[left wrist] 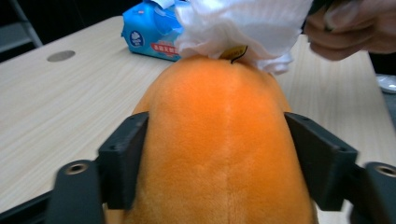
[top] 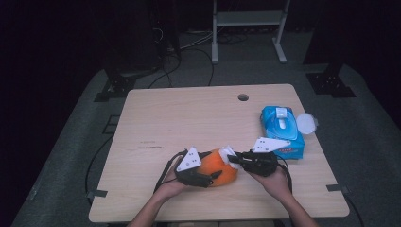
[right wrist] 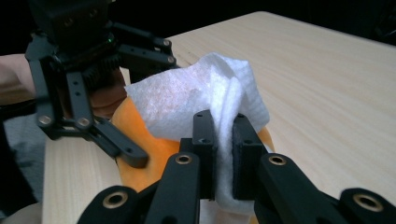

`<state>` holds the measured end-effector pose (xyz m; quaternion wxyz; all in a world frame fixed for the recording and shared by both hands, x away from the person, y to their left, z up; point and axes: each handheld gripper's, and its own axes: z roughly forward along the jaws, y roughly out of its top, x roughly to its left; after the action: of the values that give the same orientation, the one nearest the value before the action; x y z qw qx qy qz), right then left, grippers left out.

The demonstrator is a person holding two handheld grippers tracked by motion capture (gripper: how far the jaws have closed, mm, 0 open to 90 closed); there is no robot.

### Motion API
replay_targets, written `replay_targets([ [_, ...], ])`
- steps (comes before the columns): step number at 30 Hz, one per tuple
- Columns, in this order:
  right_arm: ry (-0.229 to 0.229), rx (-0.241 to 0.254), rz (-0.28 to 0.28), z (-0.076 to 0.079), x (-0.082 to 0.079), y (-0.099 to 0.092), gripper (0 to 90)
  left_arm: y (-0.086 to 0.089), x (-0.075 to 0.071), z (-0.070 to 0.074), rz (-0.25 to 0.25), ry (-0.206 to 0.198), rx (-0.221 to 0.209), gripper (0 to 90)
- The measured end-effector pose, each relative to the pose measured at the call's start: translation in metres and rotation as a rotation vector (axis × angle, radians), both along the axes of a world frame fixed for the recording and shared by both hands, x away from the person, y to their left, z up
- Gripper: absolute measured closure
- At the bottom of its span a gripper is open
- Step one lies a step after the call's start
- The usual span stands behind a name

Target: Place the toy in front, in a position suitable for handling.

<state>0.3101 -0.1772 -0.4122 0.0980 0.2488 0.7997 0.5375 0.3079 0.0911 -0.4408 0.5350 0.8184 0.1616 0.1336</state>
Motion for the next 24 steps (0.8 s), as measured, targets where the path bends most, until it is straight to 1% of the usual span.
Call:
replay_targets([
  [1, 0.008, 0.002, 0.001, -0.001, 0.002, -0.001, 81.8, 0.001, 0.001, 0.002, -0.004, 0.012, -0.002, 21.4],
  [3, 0.004, -0.01, -0.006, -0.001, 0.002, -0.003, 81.8, 0.005, 0.003, 0.005, -0.011, 0.021, 0.002, 17.5],
  [7, 0.013, -0.014, -0.02, -0.004, 0.004, -0.01, 81.7, 0.012, 0.007, 0.006, -0.014, 0.055, -0.006, 16.1],
  [8, 0.017, -0.015, -0.022, -0.004, 0.005, -0.011, 81.7, 0.011, 0.006, 0.006, -0.015, 0.049, 0.001, 18.2],
  [9, 0.016, -0.015, -0.024, -0.004, 0.005, -0.012, 81.7, 0.009, 0.005, 0.006, -0.011, 0.035, 0.013, 22.2],
  [10, 0.012, -0.015, -0.03, -0.002, 0.004, -0.011, 81.7, 0.008, 0.004, 0.006, -0.008, 0.028, 0.016, 24.5],
  [12, -0.017, -0.007, -0.026, 0.004, 0.0, -0.009, 81.8, 0.003, 0.002, 0.006, -0.012, 0.005, 0.018, 27.0],
  [13, -0.032, 0.007, -0.015, 0.009, -0.003, -0.006, 81.8, 0.0, 0.0, 0.007, -0.015, -0.01, 0.022, 27.3],
  [14, -0.046, 0.028, 0.007, 0.014, -0.007, -0.002, 81.8, -0.002, -0.002, 0.007, -0.018, -0.016, 0.019, 27.4],
  [15, -0.058, 0.032, 0.02, 0.017, -0.009, 0.001, 81.8, -0.004, -0.003, 0.007, -0.022, -0.022, 0.025, 27.4],
  [16, -0.062, 0.028, 0.029, 0.018, -0.01, 0.004, 81.7, -0.006, -0.005, 0.006, -0.026, -0.034, 0.022, 27.4],
  [18, -0.071, -0.001, 0.045, 0.018, -0.011, 0.012, 81.8, -0.006, -0.006, 0.006, -0.028, -0.042, 0.03, 27.3],
  [19, -0.067, -0.028, 0.045, 0.015, -0.009, 0.014, 81.8, -0.006, -0.006, 0.006, -0.027, -0.035, 0.029, 26.6],
  [20, -0.05, -0.035, 0.047, 0.01, -0.006, 0.014, 81.9, -0.006, -0.005, 0.006, -0.027, -0.024, 0.022, 24.4],
  [21, -0.034, -0.031, 0.048, 0.007, -0.003, 0.013, 81.9, -0.005, -0.004, 0.007, -0.026, -0.007, 0.012, 21.7],
  [22, -0.026, -0.033, 0.047, 0.006, -0.002, 0.011, 81.9, -0.005, -0.003, 0.007, -0.026, -0.001, 0.004, 18.6],
  [24, -0.032, -0.045, 0.04, 0.007, -0.003, 0.01, 81.9, -0.002, -0.001, 0.009, -0.021, 0.013, -0.008, 15.0],
])
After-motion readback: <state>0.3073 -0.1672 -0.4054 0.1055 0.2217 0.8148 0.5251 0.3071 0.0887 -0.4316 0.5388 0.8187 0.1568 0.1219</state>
